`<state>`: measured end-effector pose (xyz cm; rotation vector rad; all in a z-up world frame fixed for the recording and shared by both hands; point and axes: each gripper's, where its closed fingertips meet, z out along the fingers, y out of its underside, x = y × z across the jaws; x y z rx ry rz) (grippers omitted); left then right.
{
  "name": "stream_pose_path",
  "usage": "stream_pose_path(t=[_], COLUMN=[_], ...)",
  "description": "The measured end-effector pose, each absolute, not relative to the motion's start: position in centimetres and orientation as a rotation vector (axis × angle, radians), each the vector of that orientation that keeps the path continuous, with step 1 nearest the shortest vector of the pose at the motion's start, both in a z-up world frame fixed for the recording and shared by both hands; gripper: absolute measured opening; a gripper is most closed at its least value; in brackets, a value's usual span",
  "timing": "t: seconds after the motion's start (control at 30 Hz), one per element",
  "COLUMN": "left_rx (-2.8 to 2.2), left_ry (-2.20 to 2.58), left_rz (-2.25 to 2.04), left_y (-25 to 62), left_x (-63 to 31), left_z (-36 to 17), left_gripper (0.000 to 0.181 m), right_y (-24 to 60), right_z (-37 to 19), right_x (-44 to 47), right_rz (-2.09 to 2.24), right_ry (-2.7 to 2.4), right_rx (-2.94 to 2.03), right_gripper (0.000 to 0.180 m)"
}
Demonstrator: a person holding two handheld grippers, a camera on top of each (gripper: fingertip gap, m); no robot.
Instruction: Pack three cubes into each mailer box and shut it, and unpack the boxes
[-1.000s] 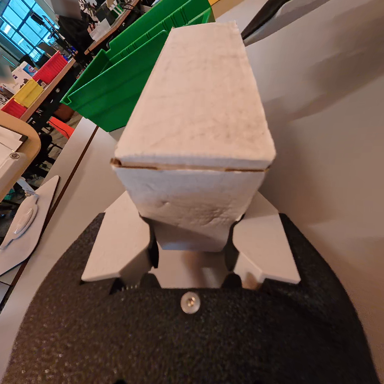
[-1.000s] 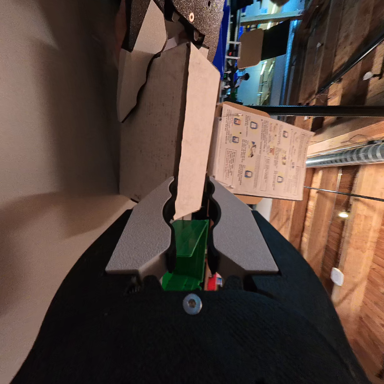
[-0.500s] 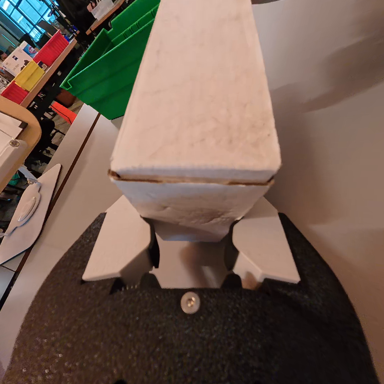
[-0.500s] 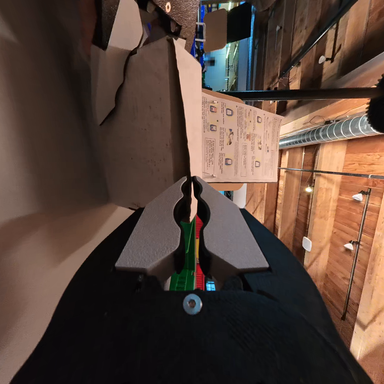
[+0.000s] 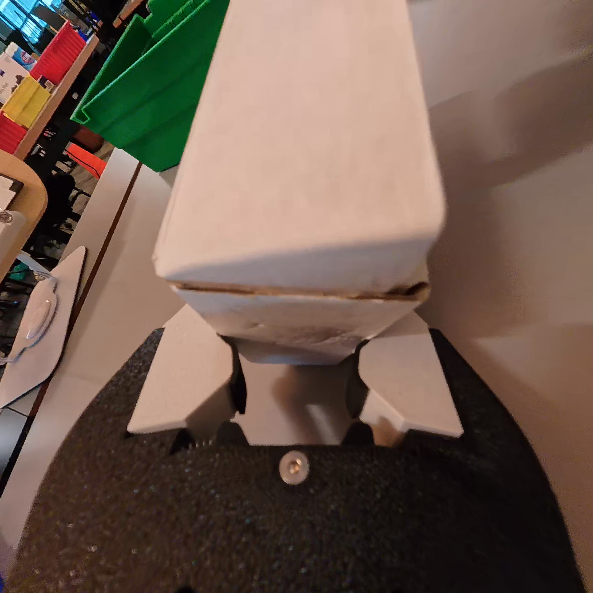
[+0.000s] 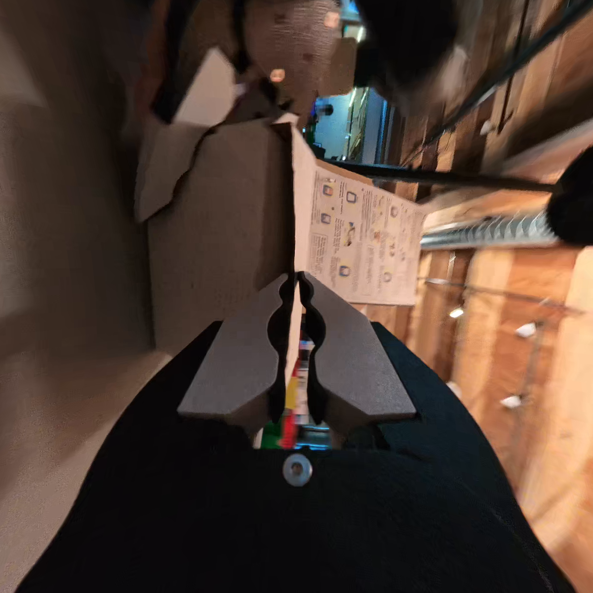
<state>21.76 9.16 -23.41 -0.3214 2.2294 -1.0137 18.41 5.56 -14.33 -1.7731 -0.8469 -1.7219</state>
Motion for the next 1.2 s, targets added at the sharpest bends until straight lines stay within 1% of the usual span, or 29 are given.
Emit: stream_pose_path(t=[0.03, 0.1, 0.2, 0.23, 0.27, 0.3, 0.37, 0.43, 0.47, 0.5, 0.53, 0.6, 0.77, 0.8, 0.9, 0.93, 1.03, 1.07, 1.2], left_rx=[-0.315, -0.328, -0.31, -0.286, -0.267, -0.254, -0.217, -0.178, -0.16, -0.152, -0.157, -0.155, -0.226, -0.251, -0.251, -0.237, -0.223, -0.205, -0.083], left_ry=[2.219, 2.216, 2.213, 2.199, 2.188, 2.18, 2.168, 2.154, 2.145, 2.133, 2.109, 2.059, 1.978, 1.978, 1.914, 1.879, 1.741, 1.756, 1.691], left_rz=[-1.007, -1.005, -1.006, -1.003, -1.002, -1.0, -0.994, -0.996, -0.993, -0.99, -0.992, -0.98, -1.043, -1.077, -1.103, -1.08, -0.918, -0.895, -0.809], left_y=[9.2, 9.2, 9.2, 9.1, 9.0, 9.0, 8.8, 8.7, 8.6, 8.6, 8.6, 9.0, 11.4, 12.0, 13.6, 14.0, 15.0, 14.1, 9.8], left_x=[21.8, 21.8, 21.8, 21.7, 21.5, 21.4, 21.3, 21.1, 21.1, 21.1, 21.2, 21.4, 20.4, 19.7, 16.9, 15.9, 14.2, 13.5, 12.3], left_z=[-23.4, -23.3, -23.3, -23.2, -23.1, -23.0, -23.0, -22.9, -22.8, -22.7, -22.5, -22.1, -20.3, -19.7, -17.2, -16.6, -15.2, -15.2, -12.6], left_gripper=[0.074, 0.074, 0.075, 0.075, 0.075, 0.075, 0.075, 0.076, 0.076, 0.076, 0.076, 0.078, 0.085, 0.083, 0.051, 0.036, 0.007, 0.0, 0.0], right_y=[5.5, 5.6, 5.7, 5.6, 5.1, 4.4, 3.7, 3.7, 3.7, 3.6, 3.7, 4.0, 4.5, 4.5, 4.5, 4.6, 5.5, 5.9, 6.7], right_z=[-13.4, -13.4, -13.6, -13.8, -13.7, -13.5, -13.8, -12.9, -12.5, -12.1, -12.0, -12.4, -12.9, -12.8, -12.5, -12.4, -12.5, -12.6, -12.6], right_x=[18.4, 18.6, 18.5, 18.4, 18.7, 19.2, 18.8, 18.2, 17.9, 17.9, 17.9, 18.1, 18.3, 18.4, 18.9, 18.9, 18.2, 18.1, 18.1], right_rz=[-1.66, -1.555, -1.661, -1.707, -1.759, -1.792, -1.633, -1.458, -1.403, -1.37, -1.332, -1.3, -1.306, -1.301, -1.28, -1.269, -1.183, -1.171, -1.172], right_ry=[-0.741, -0.675, -0.853, -0.918, -0.939, -0.925, -0.864, -0.717, -0.692, -0.667, -0.654, -0.647, -0.638, -0.621, -0.568, -0.551, -0.535, -0.521, -0.48], right_rx=[-1.774, -1.857, -1.852, -1.821, -1.804, -1.813, -1.883, -1.92, -1.937, -1.949, -1.97, -1.99, -2.073, -2.086, -2.115, -2.114, -2.096, -2.085, -2.087], right_gripper=[0.0, 0.0, 0.0, 0.005, 0.017, 0.011, 0.001, 0.001, 0.001, 0.005, 0.004, 0.0, 0.0, 0.0, 0.0, 0.0, 0.0, 0.0, 0.0])
